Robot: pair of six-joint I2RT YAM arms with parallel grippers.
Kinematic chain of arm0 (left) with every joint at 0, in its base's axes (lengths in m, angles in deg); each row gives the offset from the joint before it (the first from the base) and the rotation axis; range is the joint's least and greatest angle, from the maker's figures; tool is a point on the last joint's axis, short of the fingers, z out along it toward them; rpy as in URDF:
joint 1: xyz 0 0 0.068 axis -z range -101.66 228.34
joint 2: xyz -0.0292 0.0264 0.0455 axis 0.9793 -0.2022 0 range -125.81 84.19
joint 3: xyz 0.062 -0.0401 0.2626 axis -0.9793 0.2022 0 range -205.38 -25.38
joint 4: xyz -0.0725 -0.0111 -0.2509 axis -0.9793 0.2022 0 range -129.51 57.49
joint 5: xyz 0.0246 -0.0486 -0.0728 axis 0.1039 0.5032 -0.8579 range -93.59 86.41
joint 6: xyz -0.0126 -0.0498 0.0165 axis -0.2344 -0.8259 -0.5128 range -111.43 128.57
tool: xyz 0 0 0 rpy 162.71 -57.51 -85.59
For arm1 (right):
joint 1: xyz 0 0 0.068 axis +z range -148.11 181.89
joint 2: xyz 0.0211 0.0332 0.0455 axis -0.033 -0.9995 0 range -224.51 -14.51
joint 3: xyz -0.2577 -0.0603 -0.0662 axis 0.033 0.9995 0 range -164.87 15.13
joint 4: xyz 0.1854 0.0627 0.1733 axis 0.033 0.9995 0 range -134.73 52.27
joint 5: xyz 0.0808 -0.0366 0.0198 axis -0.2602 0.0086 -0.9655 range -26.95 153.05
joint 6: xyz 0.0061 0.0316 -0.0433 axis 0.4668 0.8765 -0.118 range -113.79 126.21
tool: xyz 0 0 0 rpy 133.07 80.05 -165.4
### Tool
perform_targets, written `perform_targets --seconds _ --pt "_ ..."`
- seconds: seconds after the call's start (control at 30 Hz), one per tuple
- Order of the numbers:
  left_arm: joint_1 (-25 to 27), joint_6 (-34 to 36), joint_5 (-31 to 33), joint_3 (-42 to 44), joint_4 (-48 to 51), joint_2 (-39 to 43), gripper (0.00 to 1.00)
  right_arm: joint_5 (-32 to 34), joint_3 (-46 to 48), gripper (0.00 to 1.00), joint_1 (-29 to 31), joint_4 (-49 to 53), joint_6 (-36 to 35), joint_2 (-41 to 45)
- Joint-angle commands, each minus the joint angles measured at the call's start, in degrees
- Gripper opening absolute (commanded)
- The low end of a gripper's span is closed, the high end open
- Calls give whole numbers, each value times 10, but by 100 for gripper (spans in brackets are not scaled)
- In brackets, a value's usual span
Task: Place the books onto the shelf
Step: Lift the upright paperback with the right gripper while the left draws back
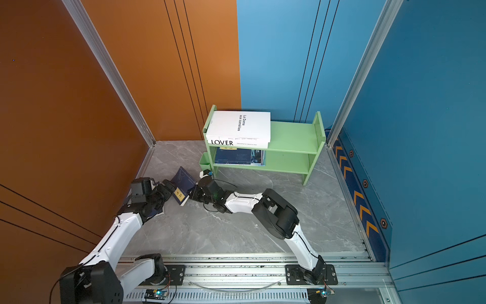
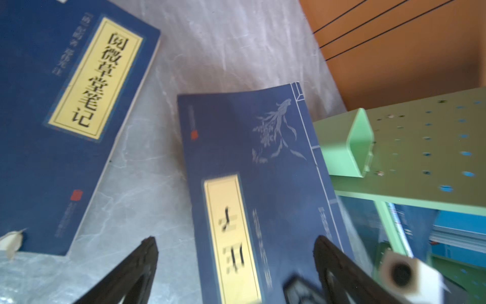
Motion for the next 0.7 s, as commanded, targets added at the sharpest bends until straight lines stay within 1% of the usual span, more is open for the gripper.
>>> perform_targets --seconds 0.0,0.07,0.1,0.2,0.27,0.47,0.5,0.6,0.67 --pt "-2 8 -38 -20 44 11 93 6 29 2 9 93 -157 72" --pt "-1 3 -54 -26 44 15 93 26 41 2 15 137 -225 105" --pt "-1 0 -64 -30 44 14 93 45 45 2 21 164 -265 122" --pt "2 -22 -94 -40 43 16 92 121 52 2 40 233 -375 158" --pt "6 -38 -106 -42 34 27 91 167 52 2 50 267 -424 172" --pt "23 -79 -104 -41 21 72 88 262 63 2 71 313 -521 202" --pt "26 -80 -105 -40 22 72 88 275 65 2 76 316 -538 206" --pt "37 -84 -113 -41 29 53 81 311 64 2 90 329 -573 215" --pt "47 -89 -113 -38 29 41 80 324 64 2 94 335 -580 219"
